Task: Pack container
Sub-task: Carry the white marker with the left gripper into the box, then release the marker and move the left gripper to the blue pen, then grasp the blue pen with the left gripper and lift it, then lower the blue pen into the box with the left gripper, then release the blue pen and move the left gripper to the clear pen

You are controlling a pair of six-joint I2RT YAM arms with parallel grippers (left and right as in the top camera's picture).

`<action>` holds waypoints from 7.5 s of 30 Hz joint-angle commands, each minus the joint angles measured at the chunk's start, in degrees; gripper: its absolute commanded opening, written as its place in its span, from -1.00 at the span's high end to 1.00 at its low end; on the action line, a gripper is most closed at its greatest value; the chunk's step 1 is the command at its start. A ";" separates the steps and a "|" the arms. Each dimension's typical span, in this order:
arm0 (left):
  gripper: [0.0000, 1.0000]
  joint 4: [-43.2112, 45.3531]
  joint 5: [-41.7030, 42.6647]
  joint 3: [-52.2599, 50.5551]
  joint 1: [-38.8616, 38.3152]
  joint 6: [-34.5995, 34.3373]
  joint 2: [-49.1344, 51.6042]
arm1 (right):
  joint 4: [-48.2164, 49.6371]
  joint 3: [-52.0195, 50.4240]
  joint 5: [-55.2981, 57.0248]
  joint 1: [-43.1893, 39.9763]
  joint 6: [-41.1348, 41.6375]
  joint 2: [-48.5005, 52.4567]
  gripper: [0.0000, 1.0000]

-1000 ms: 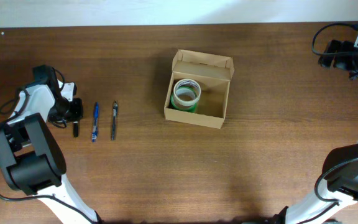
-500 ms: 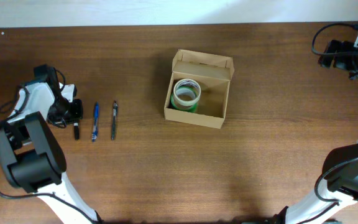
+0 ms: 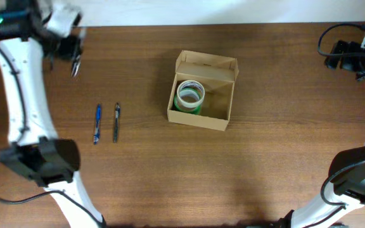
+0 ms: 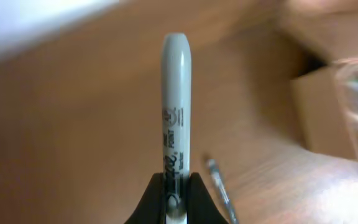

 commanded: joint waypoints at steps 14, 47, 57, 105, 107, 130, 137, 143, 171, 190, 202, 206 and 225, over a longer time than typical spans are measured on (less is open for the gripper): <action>0.97 -5.49 -10.14 -2.10 -38.07 38.51 3.13 | 0.02 -0.02 -0.48 0.11 0.48 -0.07 -0.98; 0.97 -1.27 -8.04 -8.87 -43.08 34.58 16.87 | 0.02 -0.02 -0.48 0.09 0.48 -0.07 -0.98; 0.78 -2.27 -8.02 -8.87 -43.56 34.47 16.98 | 0.02 -0.02 -0.48 0.11 0.46 -0.07 -0.97; -0.08 32.74 -15.06 -69.51 -2.29 -23.04 -13.73 | 0.02 -0.02 -0.48 0.11 0.48 -0.07 -0.98; -0.06 32.87 -15.06 -69.51 -1.79 -23.06 -12.35 | 0.02 -0.02 -0.48 0.11 0.48 -0.07 -0.98; 0.89 35.17 -15.06 -69.51 -0.52 -23.06 -5.01 | 0.02 -0.02 -0.50 0.09 0.48 -0.07 -0.98; 0.97 34.10 -14.99 -66.62 -0.52 -20.87 -5.18 | 0.02 -0.02 -0.50 0.11 0.48 -0.07 -0.98; 0.97 23.78 -11.10 -47.87 -0.59 -15.45 -7.32 | 0.02 -0.02 -0.48 0.11 0.48 -0.07 -0.98; 0.97 0.13 -12.98 -16.28 -42.05 40.41 -0.87 | 0.02 -0.02 -0.48 0.11 0.48 -0.07 -0.98; 0.97 -0.37 -7.58 -16.52 -42.12 40.46 10.84 | 0.02 -0.02 -0.48 0.09 0.48 -0.07 -0.98; 0.96 -0.02 -5.42 -16.74 -42.23 40.39 12.35 | 0.02 -0.02 -0.50 0.11 0.48 -0.07 -0.98; 0.95 -0.02 -5.42 -17.18 -42.23 40.39 12.35 | 0.02 -0.02 -0.48 0.09 0.48 -0.07 -0.98; 0.14 6.08 -13.27 -18.40 -40.98 24.63 -1.60 | 0.02 -0.02 -0.48 0.11 0.48 -0.07 -0.98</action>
